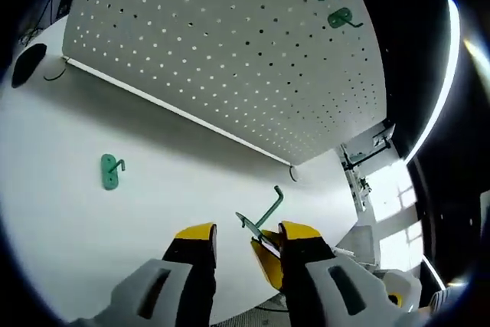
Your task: Insert the hook assembly into the mounting plate slot until the hook locks in place.
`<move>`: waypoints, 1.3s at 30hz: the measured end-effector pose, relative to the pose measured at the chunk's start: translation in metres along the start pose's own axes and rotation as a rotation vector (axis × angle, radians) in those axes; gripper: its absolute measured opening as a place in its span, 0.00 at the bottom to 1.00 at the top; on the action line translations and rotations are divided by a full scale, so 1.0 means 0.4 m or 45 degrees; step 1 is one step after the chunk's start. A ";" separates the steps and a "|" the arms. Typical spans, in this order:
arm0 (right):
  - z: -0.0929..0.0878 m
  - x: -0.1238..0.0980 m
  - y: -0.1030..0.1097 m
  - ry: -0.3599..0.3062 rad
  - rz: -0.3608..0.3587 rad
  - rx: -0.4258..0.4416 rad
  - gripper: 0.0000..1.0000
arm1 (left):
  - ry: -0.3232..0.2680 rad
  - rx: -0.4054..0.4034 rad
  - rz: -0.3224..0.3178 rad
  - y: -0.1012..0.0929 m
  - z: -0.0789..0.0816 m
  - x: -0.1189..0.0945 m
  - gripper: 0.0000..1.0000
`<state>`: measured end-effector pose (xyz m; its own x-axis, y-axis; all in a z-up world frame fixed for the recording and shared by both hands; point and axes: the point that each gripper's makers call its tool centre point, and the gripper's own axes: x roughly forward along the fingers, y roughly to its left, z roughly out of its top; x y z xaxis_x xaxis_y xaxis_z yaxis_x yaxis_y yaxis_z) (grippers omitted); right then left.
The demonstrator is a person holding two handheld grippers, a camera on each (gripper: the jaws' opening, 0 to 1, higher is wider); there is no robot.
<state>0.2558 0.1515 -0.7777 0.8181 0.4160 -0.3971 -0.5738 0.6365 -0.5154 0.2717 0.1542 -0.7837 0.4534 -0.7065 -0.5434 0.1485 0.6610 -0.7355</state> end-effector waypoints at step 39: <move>-0.011 -0.022 0.004 0.005 -0.031 -0.172 0.01 | -0.057 -0.484 -0.096 0.009 -0.006 0.013 0.08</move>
<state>0.2473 0.1459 -0.7784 0.8320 0.3986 -0.3860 -0.5538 0.5531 -0.6224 0.2724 0.1523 -0.7901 0.4931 -0.7322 -0.4698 -0.1494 0.4607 -0.8749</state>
